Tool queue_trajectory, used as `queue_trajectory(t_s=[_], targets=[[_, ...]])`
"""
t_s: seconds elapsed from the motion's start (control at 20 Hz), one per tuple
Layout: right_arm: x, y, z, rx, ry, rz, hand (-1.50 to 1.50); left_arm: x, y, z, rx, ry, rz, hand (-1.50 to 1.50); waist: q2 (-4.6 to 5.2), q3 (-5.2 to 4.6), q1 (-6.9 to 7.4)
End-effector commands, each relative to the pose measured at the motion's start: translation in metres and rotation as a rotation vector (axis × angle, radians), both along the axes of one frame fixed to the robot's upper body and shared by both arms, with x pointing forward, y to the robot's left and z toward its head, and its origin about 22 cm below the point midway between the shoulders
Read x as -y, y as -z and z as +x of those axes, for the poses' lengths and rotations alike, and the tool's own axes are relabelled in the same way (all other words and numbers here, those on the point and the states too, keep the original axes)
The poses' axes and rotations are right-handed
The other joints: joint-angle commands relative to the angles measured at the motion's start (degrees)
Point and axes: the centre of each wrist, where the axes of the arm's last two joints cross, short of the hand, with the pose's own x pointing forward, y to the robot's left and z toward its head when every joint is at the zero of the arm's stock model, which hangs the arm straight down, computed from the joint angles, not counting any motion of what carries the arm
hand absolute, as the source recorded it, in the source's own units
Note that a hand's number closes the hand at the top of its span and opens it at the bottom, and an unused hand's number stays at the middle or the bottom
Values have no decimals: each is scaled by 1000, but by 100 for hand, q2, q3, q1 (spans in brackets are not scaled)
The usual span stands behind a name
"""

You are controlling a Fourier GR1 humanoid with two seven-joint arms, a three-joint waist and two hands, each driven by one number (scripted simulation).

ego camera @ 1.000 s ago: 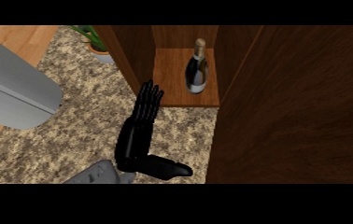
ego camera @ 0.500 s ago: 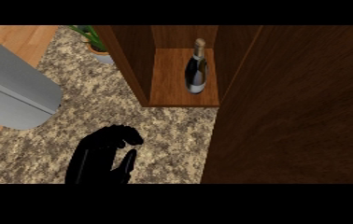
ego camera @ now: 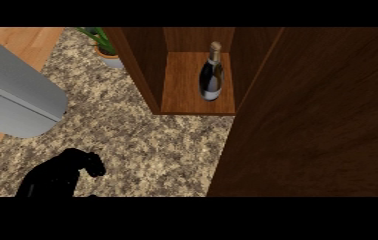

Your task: Pick up the wine, place it into the cabinet and close the cabinet

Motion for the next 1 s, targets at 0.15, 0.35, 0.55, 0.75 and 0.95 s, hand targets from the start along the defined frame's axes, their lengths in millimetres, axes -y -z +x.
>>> queue_trajectory(t_s=[0.15,0.35,0.55,0.75,0.95], targets=[[-41,-30,-37,42,-118,23,150,-41,-4,-22,9,-54,-45,-150,-30,-18,62],[-66,-28,-40,18,-182,-68,150,-67,-5,-27,9,-102,-61,-150,-28,-18,87],[-92,-22,-42,33,-152,-61,150,-99,-14,-30,-7,-124,-22,-150,-35,-18,141],[-115,-16,-33,65,-80,-35,150,-118,-13,-32,-4,-144,-30,-150,-27,-25,215],[-115,-28,-26,80,19,54,150,-135,-24,-32,5,-137,-1,-150,-33,-25,276]])
